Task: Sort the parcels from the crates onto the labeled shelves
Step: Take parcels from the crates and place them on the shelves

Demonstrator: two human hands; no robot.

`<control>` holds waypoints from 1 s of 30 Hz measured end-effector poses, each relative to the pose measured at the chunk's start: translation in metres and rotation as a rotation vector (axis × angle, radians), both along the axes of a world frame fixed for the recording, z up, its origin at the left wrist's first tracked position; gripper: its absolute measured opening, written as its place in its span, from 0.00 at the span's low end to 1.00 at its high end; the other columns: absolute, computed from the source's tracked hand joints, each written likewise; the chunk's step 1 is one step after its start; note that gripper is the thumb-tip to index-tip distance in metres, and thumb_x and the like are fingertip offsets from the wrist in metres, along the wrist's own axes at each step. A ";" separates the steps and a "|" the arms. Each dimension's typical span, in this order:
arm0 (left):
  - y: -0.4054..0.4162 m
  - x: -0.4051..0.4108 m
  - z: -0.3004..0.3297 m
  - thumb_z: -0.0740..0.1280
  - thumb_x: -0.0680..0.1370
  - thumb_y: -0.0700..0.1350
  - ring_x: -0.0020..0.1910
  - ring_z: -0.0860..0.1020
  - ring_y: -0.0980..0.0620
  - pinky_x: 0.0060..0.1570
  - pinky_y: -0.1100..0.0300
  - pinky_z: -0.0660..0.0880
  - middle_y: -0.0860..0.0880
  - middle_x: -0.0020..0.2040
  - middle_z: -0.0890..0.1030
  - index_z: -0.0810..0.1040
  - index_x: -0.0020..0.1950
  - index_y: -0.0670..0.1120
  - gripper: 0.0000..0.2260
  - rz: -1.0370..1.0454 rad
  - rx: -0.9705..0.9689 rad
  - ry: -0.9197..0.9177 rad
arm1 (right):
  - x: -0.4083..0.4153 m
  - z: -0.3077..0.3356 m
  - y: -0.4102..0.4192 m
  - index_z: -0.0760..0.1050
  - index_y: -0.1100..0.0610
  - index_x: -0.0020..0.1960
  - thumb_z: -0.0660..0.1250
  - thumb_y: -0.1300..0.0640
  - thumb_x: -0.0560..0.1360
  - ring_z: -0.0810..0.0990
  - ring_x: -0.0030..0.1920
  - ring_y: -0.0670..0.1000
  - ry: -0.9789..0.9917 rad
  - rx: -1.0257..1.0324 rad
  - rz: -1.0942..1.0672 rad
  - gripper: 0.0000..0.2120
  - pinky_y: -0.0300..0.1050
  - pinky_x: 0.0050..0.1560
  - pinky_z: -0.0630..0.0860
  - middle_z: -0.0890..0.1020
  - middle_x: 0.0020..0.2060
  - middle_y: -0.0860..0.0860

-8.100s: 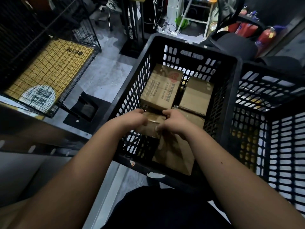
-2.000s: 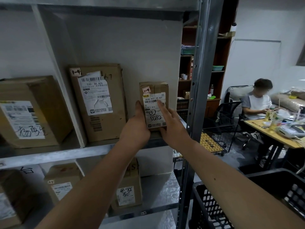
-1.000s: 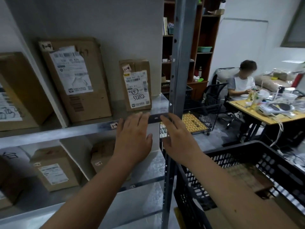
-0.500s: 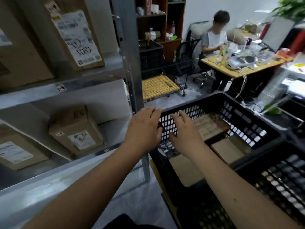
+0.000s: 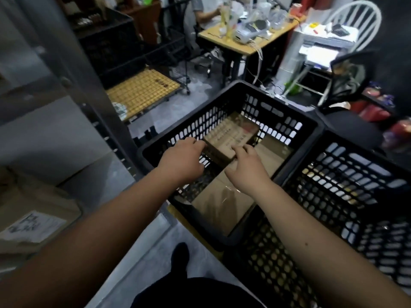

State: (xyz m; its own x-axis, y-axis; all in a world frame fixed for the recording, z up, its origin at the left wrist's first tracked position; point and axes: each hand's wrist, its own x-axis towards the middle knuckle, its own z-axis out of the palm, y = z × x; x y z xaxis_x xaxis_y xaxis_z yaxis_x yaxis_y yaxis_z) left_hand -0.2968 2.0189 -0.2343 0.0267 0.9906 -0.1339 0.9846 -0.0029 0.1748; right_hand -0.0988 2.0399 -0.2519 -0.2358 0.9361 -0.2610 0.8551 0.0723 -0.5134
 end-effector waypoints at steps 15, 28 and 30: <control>0.133 -0.003 -0.068 0.71 0.76 0.51 0.70 0.70 0.40 0.67 0.45 0.74 0.43 0.72 0.68 0.66 0.78 0.49 0.32 -0.228 -0.210 -0.043 | -0.039 -0.047 0.067 0.58 0.50 0.81 0.70 0.52 0.76 0.64 0.76 0.63 -0.071 -0.170 -0.364 0.38 0.55 0.73 0.71 0.62 0.78 0.58; 0.145 0.011 -0.105 0.67 0.75 0.39 0.70 0.63 0.37 0.71 0.43 0.68 0.42 0.76 0.60 0.70 0.72 0.51 0.25 -0.033 -0.241 -0.247 | -0.062 -0.105 0.101 0.54 0.45 0.82 0.73 0.46 0.75 0.61 0.78 0.62 -0.266 -0.061 -0.402 0.42 0.57 0.78 0.59 0.68 0.75 0.59; 0.146 0.014 -0.103 0.66 0.75 0.39 0.71 0.62 0.37 0.72 0.43 0.67 0.42 0.76 0.62 0.71 0.71 0.51 0.24 0.026 -0.231 -0.307 | -0.065 -0.109 0.103 0.56 0.45 0.81 0.73 0.50 0.76 0.61 0.78 0.61 -0.272 -0.037 -0.432 0.39 0.56 0.78 0.57 0.69 0.75 0.59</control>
State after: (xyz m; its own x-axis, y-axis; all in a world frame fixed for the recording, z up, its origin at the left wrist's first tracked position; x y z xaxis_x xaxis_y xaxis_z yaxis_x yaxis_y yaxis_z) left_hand -0.2833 2.1650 -0.3378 0.0759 0.9362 -0.3432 0.8855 0.0949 0.4548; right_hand -0.1639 2.1427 -0.3612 0.2519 0.9221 -0.2937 0.9060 -0.3314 -0.2634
